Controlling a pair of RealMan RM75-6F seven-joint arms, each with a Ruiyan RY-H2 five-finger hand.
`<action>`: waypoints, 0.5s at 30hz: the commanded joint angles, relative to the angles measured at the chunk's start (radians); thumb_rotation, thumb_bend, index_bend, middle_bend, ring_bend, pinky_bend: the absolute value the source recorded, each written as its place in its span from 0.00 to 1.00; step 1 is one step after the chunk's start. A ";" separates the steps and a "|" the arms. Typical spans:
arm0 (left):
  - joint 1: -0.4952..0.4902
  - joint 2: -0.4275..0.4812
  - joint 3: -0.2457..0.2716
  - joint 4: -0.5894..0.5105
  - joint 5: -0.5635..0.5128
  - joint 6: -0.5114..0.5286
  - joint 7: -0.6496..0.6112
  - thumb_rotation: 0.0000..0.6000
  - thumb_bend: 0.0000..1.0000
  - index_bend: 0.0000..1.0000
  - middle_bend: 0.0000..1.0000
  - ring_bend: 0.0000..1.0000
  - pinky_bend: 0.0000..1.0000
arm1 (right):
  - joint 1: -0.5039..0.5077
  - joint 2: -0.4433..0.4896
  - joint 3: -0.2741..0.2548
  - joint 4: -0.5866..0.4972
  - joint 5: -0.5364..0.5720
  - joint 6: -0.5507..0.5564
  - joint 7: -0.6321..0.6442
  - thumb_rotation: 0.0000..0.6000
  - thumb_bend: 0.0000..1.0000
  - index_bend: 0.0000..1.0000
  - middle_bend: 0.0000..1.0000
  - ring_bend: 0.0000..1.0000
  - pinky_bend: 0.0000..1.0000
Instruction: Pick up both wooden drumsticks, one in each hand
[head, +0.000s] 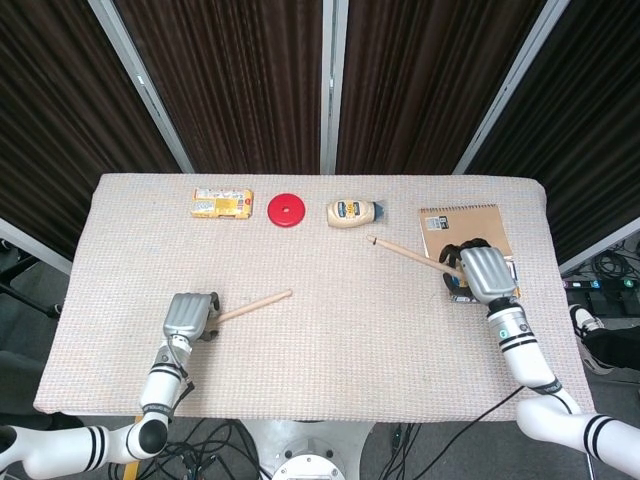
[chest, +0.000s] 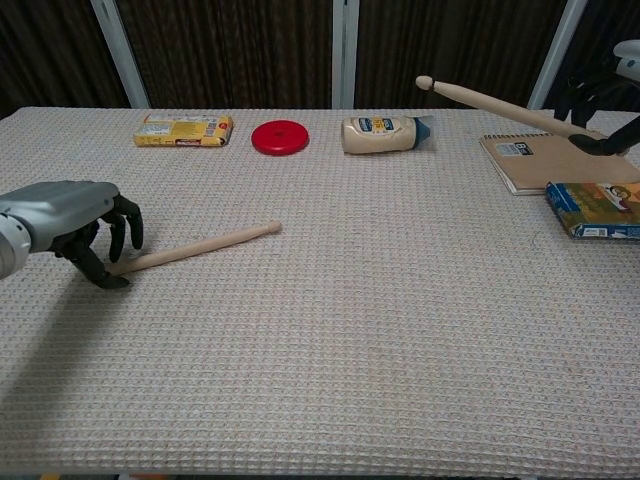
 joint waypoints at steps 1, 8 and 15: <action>-0.002 0.002 0.002 -0.001 -0.002 0.002 0.001 1.00 0.20 0.44 0.54 0.75 0.70 | 0.002 -0.004 -0.002 0.005 0.001 -0.005 0.000 1.00 0.72 0.56 0.54 0.36 0.25; -0.013 0.004 0.006 0.009 -0.028 -0.014 0.002 1.00 0.23 0.44 0.54 0.75 0.70 | 0.001 -0.006 -0.003 0.009 0.001 -0.001 0.002 1.00 0.72 0.56 0.54 0.36 0.24; -0.018 0.005 0.015 0.009 -0.029 -0.021 -0.007 1.00 0.27 0.45 0.54 0.75 0.70 | 0.000 -0.007 -0.005 0.008 0.006 -0.002 -0.002 1.00 0.72 0.56 0.54 0.36 0.24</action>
